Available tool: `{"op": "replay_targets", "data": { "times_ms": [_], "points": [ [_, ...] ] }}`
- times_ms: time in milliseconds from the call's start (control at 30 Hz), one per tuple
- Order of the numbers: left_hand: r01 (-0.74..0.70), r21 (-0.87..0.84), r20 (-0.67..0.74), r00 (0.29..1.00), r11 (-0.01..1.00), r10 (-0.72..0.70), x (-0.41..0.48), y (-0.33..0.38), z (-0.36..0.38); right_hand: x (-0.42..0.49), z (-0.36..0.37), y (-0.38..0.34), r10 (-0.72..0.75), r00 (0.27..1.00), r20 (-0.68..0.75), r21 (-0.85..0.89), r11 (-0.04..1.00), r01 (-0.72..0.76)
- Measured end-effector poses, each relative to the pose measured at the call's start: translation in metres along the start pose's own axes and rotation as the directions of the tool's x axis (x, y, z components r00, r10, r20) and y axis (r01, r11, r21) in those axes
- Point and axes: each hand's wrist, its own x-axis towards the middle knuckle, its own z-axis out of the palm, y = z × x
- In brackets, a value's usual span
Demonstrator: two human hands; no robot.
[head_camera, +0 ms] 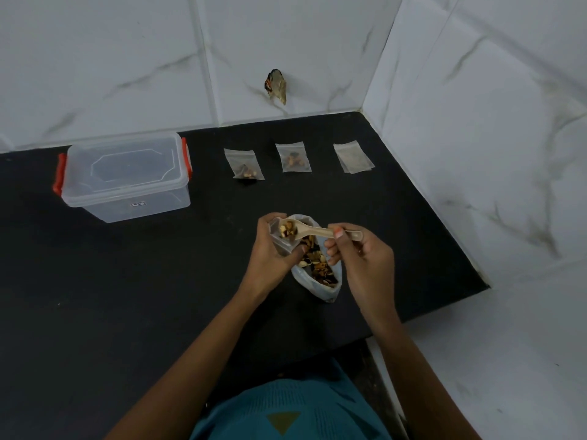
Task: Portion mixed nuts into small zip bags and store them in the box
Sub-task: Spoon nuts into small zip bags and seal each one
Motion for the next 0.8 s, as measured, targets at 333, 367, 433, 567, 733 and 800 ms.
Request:
{"op": "replay_targets", "data": {
  "times_ms": [333,367,433,567,733,800],
  "points": [
    [-0.002,-0.014,0.013,1.0,1.0,0.002,-0.001,0.006,0.001,-0.003,0.001,0.007,-0.44,0.865,0.241,-0.289,0.819,0.496],
    [0.002,-0.014,0.011,1.0,1.0,-0.002,-0.002,0.005,0.0,-0.002,0.0,0.006,-0.431,0.874,0.226,-0.263,0.837,0.481],
    [0.008,-0.02,0.013,1.0,1.0,-0.008,-0.003,0.005,0.001,-0.001,-0.003,0.004,-0.383,0.902,0.197,-0.214,0.882,0.421],
    [0.01,-0.012,0.022,1.0,1.0,-0.009,-0.004,0.006,0.002,0.002,-0.007,0.002,-0.307,0.944,0.124,-0.156,0.933,0.324],
    [-0.005,-0.008,0.037,0.999,1.0,0.006,-0.005,0.008,0.002,-0.003,-0.006,0.002,-0.351,0.915,0.197,-0.214,0.896,0.39],
    [-0.029,0.002,0.056,0.998,1.0,0.029,-0.006,0.009,0.002,-0.006,-0.002,0.007,-0.368,0.883,0.292,-0.295,0.844,0.449]
  ]
}}
